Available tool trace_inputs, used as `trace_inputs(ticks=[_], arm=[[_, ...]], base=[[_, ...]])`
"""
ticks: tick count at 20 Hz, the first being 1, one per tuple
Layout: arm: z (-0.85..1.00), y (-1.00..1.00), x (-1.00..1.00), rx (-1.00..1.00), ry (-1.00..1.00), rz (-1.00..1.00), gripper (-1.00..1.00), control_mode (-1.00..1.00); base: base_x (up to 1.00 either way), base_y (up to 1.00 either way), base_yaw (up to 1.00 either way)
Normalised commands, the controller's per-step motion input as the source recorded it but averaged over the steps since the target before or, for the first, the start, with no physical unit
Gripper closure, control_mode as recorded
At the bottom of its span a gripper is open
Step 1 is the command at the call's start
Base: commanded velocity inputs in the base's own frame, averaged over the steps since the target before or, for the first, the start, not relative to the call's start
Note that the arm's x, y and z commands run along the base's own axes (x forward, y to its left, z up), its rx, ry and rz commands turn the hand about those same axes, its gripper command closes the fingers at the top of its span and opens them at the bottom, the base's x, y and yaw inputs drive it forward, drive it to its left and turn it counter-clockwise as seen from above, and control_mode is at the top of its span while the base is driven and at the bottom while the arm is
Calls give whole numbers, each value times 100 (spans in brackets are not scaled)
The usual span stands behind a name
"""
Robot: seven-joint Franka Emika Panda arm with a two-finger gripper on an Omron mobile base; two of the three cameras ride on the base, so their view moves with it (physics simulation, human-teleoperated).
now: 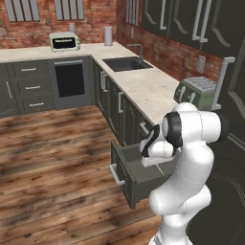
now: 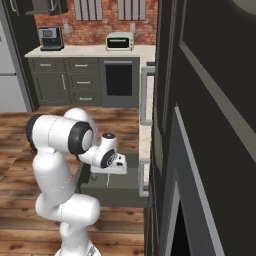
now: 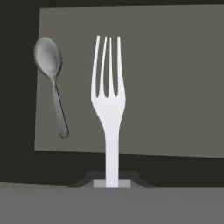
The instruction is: Organize the utensils by type. Pick up the wooden spoons from the counter and place them in the open cabinet. Then pick up the metallic utensils from the counter and place them in the open drawer.
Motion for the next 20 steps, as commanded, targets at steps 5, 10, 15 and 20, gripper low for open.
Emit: trace_inputs(ticks=[5,10,15,20], arm=[[-39,0,32,0,0,0,100,-100],[-27,0,30,1,0,0,100,-100],[-10,0,27,3,0,0,100,-100],[-20,0,21,1,-4,0,100,-100]], base=[[0,0,0],[0,0,0],[0,0,0],[0,0,0]])
